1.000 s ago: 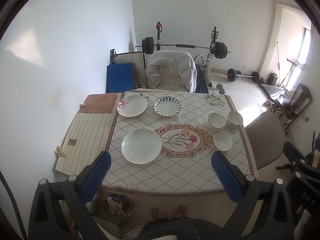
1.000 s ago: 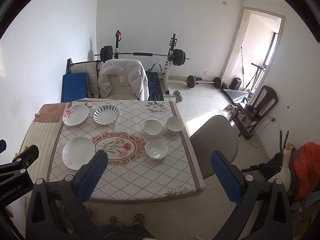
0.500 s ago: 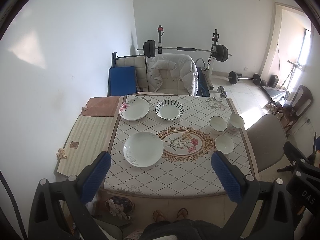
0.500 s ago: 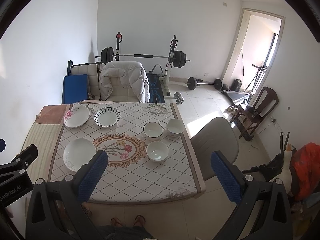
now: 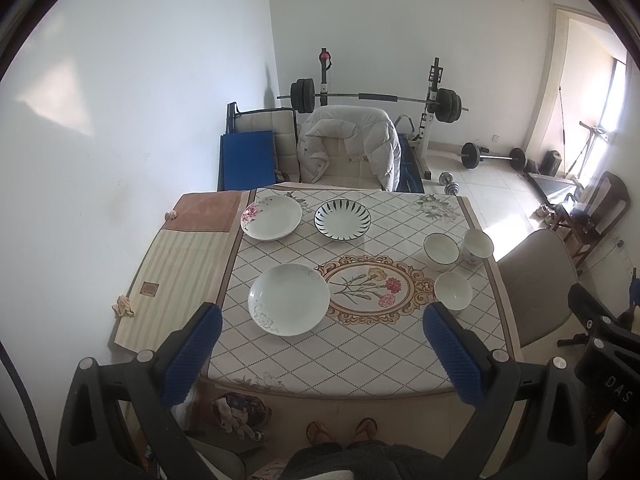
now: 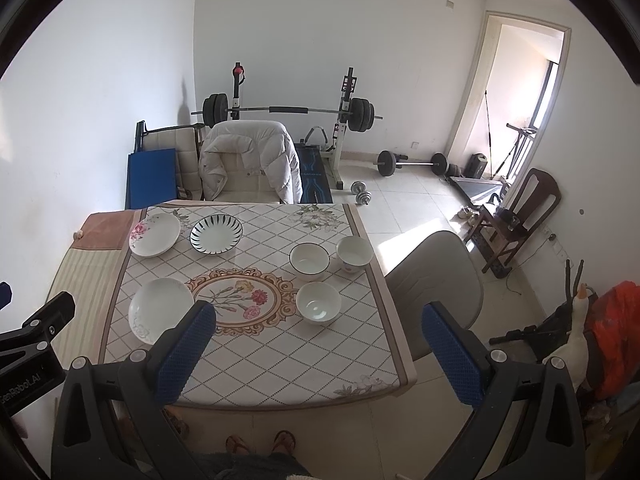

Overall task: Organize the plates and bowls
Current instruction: 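Move both tools toward the plain white plate with grey floral rim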

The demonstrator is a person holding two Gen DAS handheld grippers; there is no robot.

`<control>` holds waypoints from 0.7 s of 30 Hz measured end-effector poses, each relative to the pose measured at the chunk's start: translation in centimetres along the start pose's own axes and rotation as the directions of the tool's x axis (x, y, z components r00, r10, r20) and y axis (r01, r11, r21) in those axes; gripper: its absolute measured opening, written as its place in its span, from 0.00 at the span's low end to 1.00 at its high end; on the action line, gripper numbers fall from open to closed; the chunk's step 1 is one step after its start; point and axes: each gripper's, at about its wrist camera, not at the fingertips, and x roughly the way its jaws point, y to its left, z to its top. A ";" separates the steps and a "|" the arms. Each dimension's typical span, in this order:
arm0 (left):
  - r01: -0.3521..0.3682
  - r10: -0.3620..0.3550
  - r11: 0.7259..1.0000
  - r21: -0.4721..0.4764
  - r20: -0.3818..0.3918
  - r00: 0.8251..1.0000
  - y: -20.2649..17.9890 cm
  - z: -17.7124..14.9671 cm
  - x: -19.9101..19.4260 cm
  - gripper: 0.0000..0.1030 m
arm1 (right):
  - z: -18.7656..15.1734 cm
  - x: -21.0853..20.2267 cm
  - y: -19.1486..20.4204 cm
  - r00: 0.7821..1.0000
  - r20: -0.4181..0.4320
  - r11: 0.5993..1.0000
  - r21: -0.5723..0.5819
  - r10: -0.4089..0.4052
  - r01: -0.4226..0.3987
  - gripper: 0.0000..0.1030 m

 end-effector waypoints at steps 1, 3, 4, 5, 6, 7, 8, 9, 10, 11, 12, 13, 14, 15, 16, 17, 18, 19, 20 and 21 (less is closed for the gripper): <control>-0.006 0.006 1.000 -0.007 -0.008 1.000 0.3 0.0 0.8 1.00 | 0.0 0.7 0.0 1.000 -0.010 1.000 0.006 0.007 -0.007 1.00; -0.030 0.029 0.999 -0.026 -0.029 0.999 1.2 0.0 2.9 1.00 | -0.1 3.1 0.3 0.999 -0.028 0.999 0.011 0.045 -0.045 1.00; -0.039 0.038 0.999 -0.028 -0.046 0.998 1.5 -0.1 4.0 1.00 | -0.1 4.4 0.6 0.997 -0.041 0.997 0.002 0.073 -0.073 1.00; -0.063 0.062 0.998 -0.027 -0.057 0.996 2.0 -0.1 5.3 1.00 | -0.2 6.1 1.3 0.993 -0.056 0.995 -0.019 0.101 -0.102 1.00; -0.096 0.094 0.995 -0.024 -0.072 0.993 2.5 -0.2 6.8 1.00 | -0.3 7.8 2.0 0.989 -0.079 0.991 -0.040 0.121 -0.125 1.00; -0.120 0.118 0.993 -0.019 -0.091 0.989 3.1 -0.4 8.3 1.00 | -0.4 9.5 2.8 0.986 -0.106 0.989 -0.061 0.131 -0.138 1.00; -0.144 0.141 0.989 -0.018 -0.110 0.984 3.7 -0.5 9.9 1.00 | -0.6 11.2 3.6 0.980 -0.135 0.984 -0.080 0.149 -0.161 1.00; -0.167 0.163 0.986 -0.018 -0.138 0.977 4.4 -0.8 11.5 1.00 | -0.8 13.1 4.4 0.971 -0.166 0.978 -0.087 0.171 -0.187 1.00; -0.179 0.172 0.984 -0.024 -0.175 0.969 5.1 -1.1 13.1 1.00 | -1.1 15.0 5.3 0.960 -0.202 0.972 -0.092 0.196 -0.218 1.00; -0.179 0.168 0.983 -0.035 -0.209 0.963 5.8 -1.4 14.7 1.00 | -1.4 16.8 6.2 0.943 -0.242 0.962 -0.092 0.227 -0.256 1.00; -0.178 0.162 0.983 -0.048 -0.242 0.957 6.6 -1.7 16.2 1.00 | -1.7 18.7 7.1 0.925 -0.280 0.953 -0.083 0.258 -0.291 1.00; -0.190 0.168 0.980 -0.062 -0.264 0.950 7.5 -2.0 17.5 1.00 | -2.1 20.5 8.0 0.904 -0.319 0.943 -0.076 0.285 -0.324 1.00; -0.198 0.173 0.978 -0.063 -0.279 0.944 8.0 -2.2 18.7 1.00 | -2.5 22.3 8.9 0.876 -0.362 0.930 -0.062 0.317 -0.362 1.00; -0.201 0.174 0.977 -0.064 -0.296 0.939 8.5 -2.4 19.9 1.00 | -2.9 24.0 9.7 0.852 -0.389 0.917 -0.044 0.351 -0.397 1.00; -0.210 0.180 0.976 -0.065 -0.310 0.934 9.2 -2.6 21.1 1.00 | -3.3 25.7 10.6 0.835 -0.406 0.907 -0.033 0.371 -0.419 1.00; -0.203 0.172 0.977 -0.064 -0.326 0.929 9.7 -2.7 22.3 1.00 | -3.7 27.5 11.8 0.821 -0.433 0.904 -0.028 0.373 -0.426 1.00; -0.194 0.159 0.979 -0.069 -0.345 0.925 10.1 -2.9 23.5 1.00 | -4.1 29.4 12.9 0.805 -0.462 0.902 -0.024 0.372 -0.431 1.00; -0.194 0.154 0.978 -0.075 -0.365 0.918 10.8 -2.9 24.9 1.00 | -4.5 31.2 13.9 0.787 -0.487 0.898 -0.012 0.378 -0.439 1.00; -0.187 0.142 0.979 -0.078 -0.389 0.910 11.5 -2.9 26.3 1.00 | -4.8 33.0 14.9 0.771 -0.511 0.897 0.001 0.380 -0.441 1.00; -0.172 0.119 0.981 -0.094 -0.410 0.904 12.2 -3.0 27.7 1.00 | -5.2 34.8 15.9 0.755 -0.530 0.894 0.012 0.385 -0.447 1.00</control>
